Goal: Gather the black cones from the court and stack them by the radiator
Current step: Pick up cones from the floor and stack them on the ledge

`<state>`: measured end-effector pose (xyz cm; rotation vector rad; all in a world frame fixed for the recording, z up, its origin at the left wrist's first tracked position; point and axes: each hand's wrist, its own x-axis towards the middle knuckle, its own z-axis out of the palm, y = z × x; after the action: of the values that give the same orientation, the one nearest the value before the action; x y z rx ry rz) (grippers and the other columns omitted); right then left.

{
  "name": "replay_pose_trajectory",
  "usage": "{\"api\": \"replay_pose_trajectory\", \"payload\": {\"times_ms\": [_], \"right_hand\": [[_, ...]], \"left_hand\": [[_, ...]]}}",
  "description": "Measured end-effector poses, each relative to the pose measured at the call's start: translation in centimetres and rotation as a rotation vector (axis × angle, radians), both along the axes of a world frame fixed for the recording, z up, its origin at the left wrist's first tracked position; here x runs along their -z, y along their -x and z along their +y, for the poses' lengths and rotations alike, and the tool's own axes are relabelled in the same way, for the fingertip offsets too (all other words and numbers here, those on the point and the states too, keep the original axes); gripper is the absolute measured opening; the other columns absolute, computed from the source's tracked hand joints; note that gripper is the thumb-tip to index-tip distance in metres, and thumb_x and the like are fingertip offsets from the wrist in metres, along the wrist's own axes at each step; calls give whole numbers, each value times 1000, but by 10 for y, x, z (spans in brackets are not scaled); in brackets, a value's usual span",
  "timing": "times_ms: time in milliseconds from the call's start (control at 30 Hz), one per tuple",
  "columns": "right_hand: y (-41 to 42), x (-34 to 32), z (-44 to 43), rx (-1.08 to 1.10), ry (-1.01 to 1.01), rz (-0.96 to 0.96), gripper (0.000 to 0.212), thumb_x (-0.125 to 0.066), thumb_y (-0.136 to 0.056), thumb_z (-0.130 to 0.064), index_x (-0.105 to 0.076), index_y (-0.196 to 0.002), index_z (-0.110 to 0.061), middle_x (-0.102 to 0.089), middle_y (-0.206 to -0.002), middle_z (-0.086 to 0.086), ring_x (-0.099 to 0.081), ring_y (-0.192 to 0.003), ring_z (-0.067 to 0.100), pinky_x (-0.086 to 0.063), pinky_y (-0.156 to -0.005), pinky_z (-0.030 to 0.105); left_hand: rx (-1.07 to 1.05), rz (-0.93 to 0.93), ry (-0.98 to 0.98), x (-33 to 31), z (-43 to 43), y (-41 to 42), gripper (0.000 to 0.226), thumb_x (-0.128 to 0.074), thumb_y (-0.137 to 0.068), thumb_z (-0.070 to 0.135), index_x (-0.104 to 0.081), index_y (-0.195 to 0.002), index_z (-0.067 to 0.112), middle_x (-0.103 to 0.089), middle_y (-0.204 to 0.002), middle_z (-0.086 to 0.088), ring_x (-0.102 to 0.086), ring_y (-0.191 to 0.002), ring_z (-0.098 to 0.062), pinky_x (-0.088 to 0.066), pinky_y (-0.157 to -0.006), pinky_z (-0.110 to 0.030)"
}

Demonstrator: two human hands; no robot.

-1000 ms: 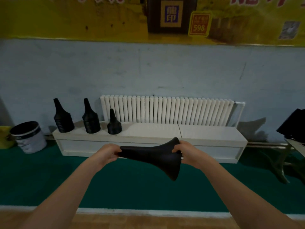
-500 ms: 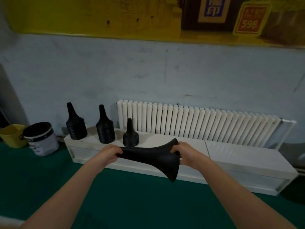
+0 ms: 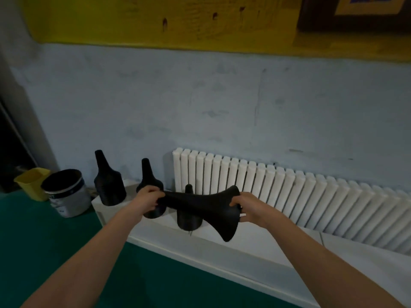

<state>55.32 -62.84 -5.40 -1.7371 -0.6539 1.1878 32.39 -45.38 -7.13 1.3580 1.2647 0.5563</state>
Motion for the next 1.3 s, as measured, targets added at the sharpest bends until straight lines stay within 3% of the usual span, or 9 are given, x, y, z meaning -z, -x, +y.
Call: {"api": "replay_pose_trajectory", "payload": {"times_ms": [200,333,500,600,867,967,1100,1167,1300], "right_hand": [[-31,35,120,-74,67,127,22,-49,-86,-2,-57,-107,-5,-57,-96,11,-57,-95,22,-53,-78,29],[-53,67,206,-58,132,233,24,-55,-86,-3,-57,-110,-4,-57,-109,15,-57,-108,27,-48,-99,35],[-69,92,285,17,212,321,38,-61,-82,-6,-55,-120,-5,-55,-123,16,-56,-111,29,-53,-83,32],[-78,101,317,76,215,370,24,-59,-84,-2,-56,-107,-8,-55,-115,14,-57,-106,29,-53,-80,32],[-101,146,375,192,331,424,34,-58,-83,-5,-55,-116,-2,-56,-113,19,-57,-99,29,-53,-74,31],[-108,165,387,272,386,505,27,-60,-84,-11,-55,-109,-3,-58,-100,18,-57,-90,29,-50,-73,33],[-118,195,396,335,418,582,40,-63,-85,-23,-52,-117,-2,-56,-106,16,-56,-95,31,-49,-75,39],[-125,209,397,376,393,555,25,-55,-91,-21,-49,-110,-7,-50,-108,12,-51,-95,29,-48,-82,41],[-134,239,393,490,396,626,25,-54,-92,-12,-49,-115,-4,-48,-113,16,-47,-103,32,-43,-101,43]], "left_hand": [[-75,51,-140,-1,119,-27,30,-62,-90,15,-65,-114,-3,-64,-116,-20,-60,-105,-33,-45,-94,-35],[-75,-13,-74,10,209,-49,19,-68,-86,13,-70,-97,-1,-67,-103,-21,-64,-84,-30,-49,-77,-29],[-38,38,-64,20,293,-79,28,-72,-83,14,-68,-106,-1,-65,-99,-14,-60,-85,-24,-49,-71,-25],[25,87,-103,24,324,-97,25,-70,-85,18,-69,-106,4,-65,-101,-11,-60,-90,-23,-49,-79,-28],[124,192,-138,49,378,-152,37,-72,-83,20,-64,-115,4,-65,-108,-11,-62,-99,-24,-52,-85,-31],[142,262,-138,65,386,-173,34,-75,-80,24,-65,-109,11,-67,-107,-9,-63,-98,-24,-51,-94,-38],[204,321,-89,90,384,-196,37,-74,-81,26,-61,-113,13,-65,-108,-5,-59,-90,-15,-48,-77,-24],[220,355,-77,100,379,-206,38,-73,-82,27,-60,-115,13,-63,-108,-3,-58,-93,-15,-44,-76,-23],[270,371,-86,125,372,-224,39,-75,-79,29,-60,-111,15,-64,-108,-4,-61,-96,-18,-49,-83,-28]]}}
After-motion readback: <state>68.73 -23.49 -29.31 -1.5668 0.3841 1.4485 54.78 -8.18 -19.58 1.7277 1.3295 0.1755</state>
